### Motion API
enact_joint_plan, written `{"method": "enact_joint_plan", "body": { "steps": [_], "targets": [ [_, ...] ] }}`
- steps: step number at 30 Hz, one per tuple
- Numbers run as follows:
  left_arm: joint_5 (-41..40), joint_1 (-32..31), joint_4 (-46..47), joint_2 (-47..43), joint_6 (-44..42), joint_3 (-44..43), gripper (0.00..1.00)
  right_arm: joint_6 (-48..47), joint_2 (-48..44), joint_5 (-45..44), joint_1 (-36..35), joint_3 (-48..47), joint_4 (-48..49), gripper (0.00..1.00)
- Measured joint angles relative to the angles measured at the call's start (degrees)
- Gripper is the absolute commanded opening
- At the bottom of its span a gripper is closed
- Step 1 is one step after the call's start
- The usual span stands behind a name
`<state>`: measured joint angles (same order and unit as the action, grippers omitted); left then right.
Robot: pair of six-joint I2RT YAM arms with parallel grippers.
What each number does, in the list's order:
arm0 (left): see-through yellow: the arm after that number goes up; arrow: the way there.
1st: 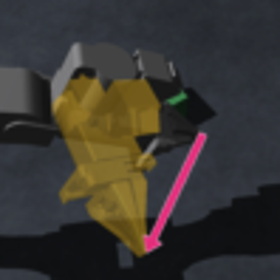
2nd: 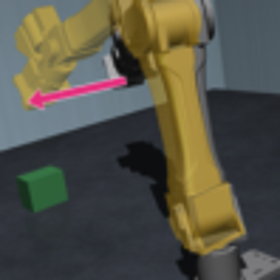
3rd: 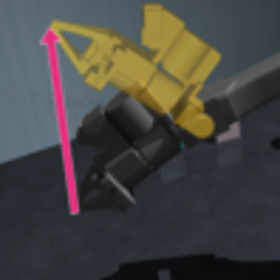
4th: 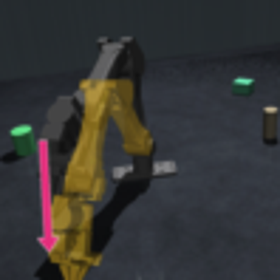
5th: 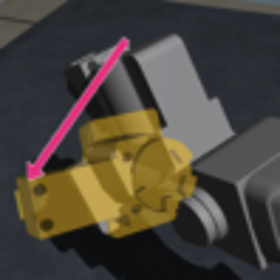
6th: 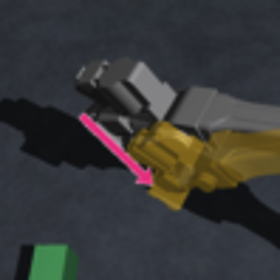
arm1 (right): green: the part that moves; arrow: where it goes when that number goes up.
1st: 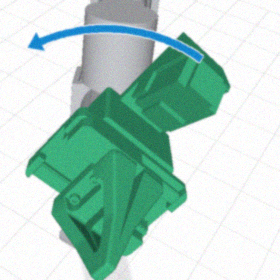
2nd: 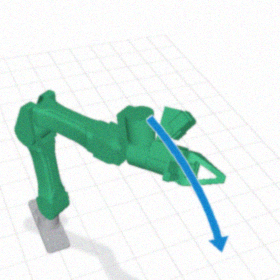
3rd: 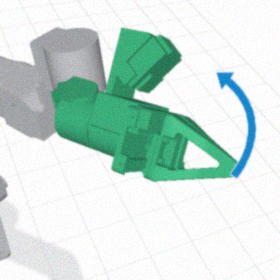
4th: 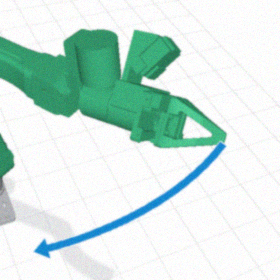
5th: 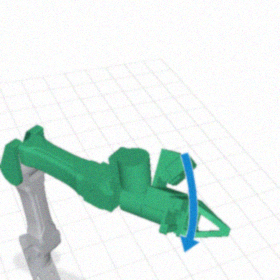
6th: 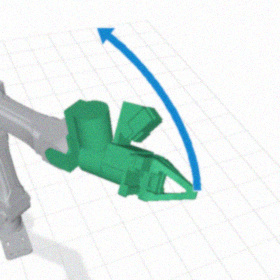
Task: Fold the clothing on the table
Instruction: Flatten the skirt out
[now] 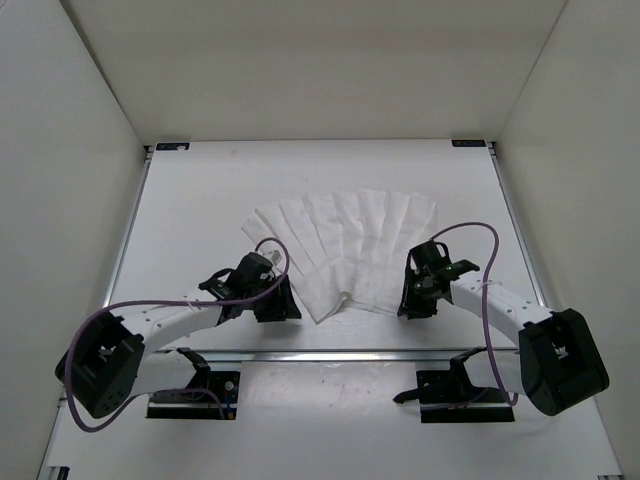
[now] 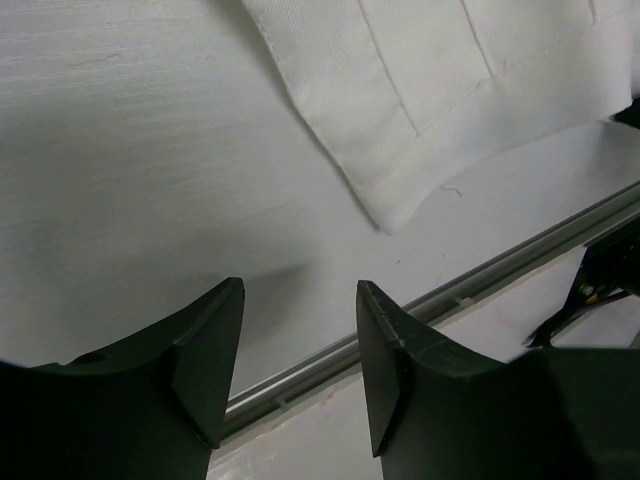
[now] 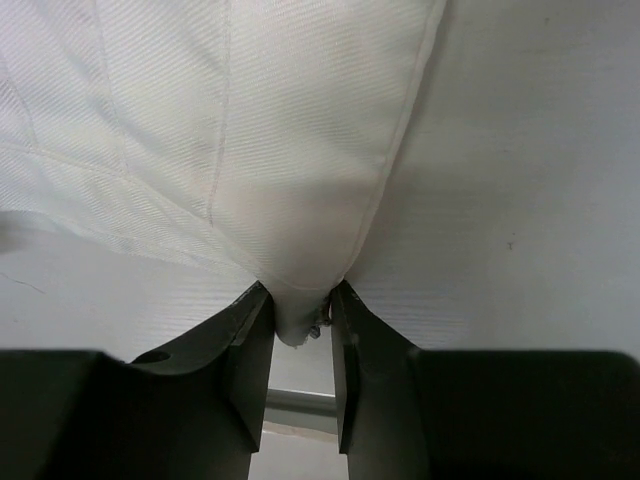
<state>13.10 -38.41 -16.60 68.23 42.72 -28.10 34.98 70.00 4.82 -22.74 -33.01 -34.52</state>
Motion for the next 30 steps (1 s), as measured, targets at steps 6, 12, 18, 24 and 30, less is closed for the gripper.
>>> {"method": "enact_joint_plan", "body": {
  "steps": [6, 12, 18, 24, 30],
  "targets": [
    [-2.6, -1.4, 5.9, 3.0, 7.2, 1.7, 0.64, -0.2, -0.5, 1.6, 0.0, 0.9, 2.7, 0.23],
    [-5.9, -4.2, 12.0, 6.9, 13.1, 0.7, 0.64, -0.6, -0.8, 2.4, -0.7, 1.4, 4.3, 0.23],
    [-9.3, -8.4, 12.7, 15.8, 14.9, -6.7, 0.43, -0.8, -1.0, 3.3, -0.9, 1.7, 5.6, 0.23],
    [-10.3, -9.1, 14.9, 18.9, 16.4, -7.0, 0.0, -2.6, -2.1, 3.8, -0.5, 1.9, 5.9, 0.0],
    [-11.8, -1.3, 9.0, 13.8, 11.5, -6.3, 0.0, -6.8, -4.9, 5.4, 2.3, -1.4, 2.3, 0.0]
  ]
}}
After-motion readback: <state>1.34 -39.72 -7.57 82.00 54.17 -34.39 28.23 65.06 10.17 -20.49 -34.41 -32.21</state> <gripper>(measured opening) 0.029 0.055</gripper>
